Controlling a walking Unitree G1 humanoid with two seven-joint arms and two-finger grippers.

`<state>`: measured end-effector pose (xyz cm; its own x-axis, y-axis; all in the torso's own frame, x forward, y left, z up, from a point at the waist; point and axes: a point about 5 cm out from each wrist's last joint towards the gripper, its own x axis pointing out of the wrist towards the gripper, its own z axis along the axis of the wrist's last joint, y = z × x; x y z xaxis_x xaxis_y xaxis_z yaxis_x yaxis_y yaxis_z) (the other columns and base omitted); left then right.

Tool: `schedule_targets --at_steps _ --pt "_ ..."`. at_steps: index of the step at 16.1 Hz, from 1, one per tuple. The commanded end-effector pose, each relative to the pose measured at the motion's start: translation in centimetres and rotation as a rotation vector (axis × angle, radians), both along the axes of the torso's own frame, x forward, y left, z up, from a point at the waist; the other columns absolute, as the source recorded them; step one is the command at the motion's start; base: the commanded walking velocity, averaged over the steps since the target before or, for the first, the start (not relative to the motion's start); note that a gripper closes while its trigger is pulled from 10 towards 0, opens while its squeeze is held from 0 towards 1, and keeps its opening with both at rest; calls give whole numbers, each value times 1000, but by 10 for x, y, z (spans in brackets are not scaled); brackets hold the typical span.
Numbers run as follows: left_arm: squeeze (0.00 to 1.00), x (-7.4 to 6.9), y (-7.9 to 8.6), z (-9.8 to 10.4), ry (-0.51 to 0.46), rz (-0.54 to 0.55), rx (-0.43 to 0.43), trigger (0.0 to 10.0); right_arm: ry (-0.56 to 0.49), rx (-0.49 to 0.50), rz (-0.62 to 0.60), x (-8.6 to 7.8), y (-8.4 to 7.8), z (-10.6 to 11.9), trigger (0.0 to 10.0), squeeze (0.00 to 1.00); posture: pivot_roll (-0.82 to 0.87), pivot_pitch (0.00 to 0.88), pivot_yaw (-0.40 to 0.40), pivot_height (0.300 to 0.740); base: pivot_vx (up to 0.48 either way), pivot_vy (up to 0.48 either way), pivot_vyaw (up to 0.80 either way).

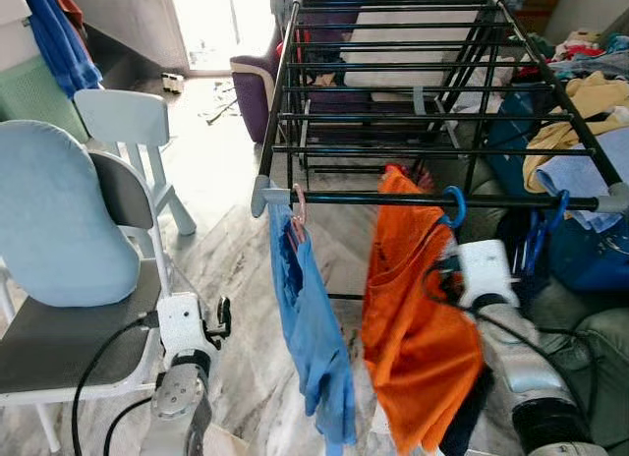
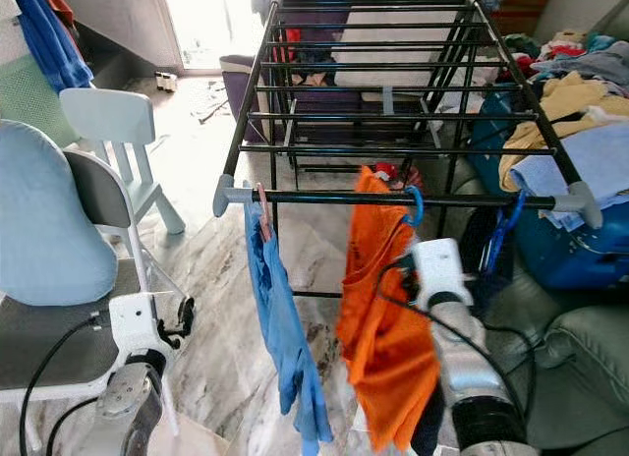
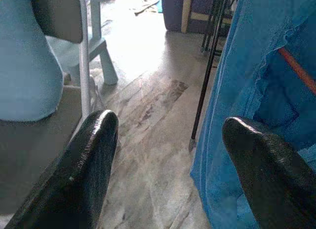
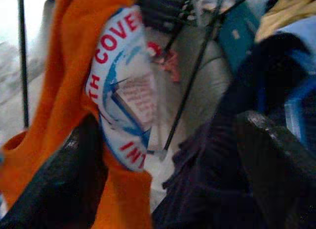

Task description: Hang hanger

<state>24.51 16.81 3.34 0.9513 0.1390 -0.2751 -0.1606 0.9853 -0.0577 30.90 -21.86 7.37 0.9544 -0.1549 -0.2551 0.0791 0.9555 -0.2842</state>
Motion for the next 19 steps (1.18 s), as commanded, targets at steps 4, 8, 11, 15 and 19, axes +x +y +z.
schedule_targets --at_steps 4,8,11,15,19 --pt "0 5 -3 4 -9 -33 27 10000 -146 62 49 -5 9 22 10000 1000 -90 0 73 740 0 0 0" --pt "0 2 -1 3 3 -31 39 10000 -140 77 42 -6 8 23 10000 463 -77 0 68 740 0 0 0" --pt "0 0 -2 2 13 -37 41 10000 -128 77 40 -9 8 20 10000 71 -78 0 69 740 -80 0 0" --pt "0 0 -3 1 16 -40 40 10000 -120 81 41 -9 8 19 10000 110 -80 0 70 740 -244 0 0" --pt "0 0 -3 0 20 -40 42 10000 -117 88 48 -8 10 18 10000 106 -80 0 74 740 -250 0 0"
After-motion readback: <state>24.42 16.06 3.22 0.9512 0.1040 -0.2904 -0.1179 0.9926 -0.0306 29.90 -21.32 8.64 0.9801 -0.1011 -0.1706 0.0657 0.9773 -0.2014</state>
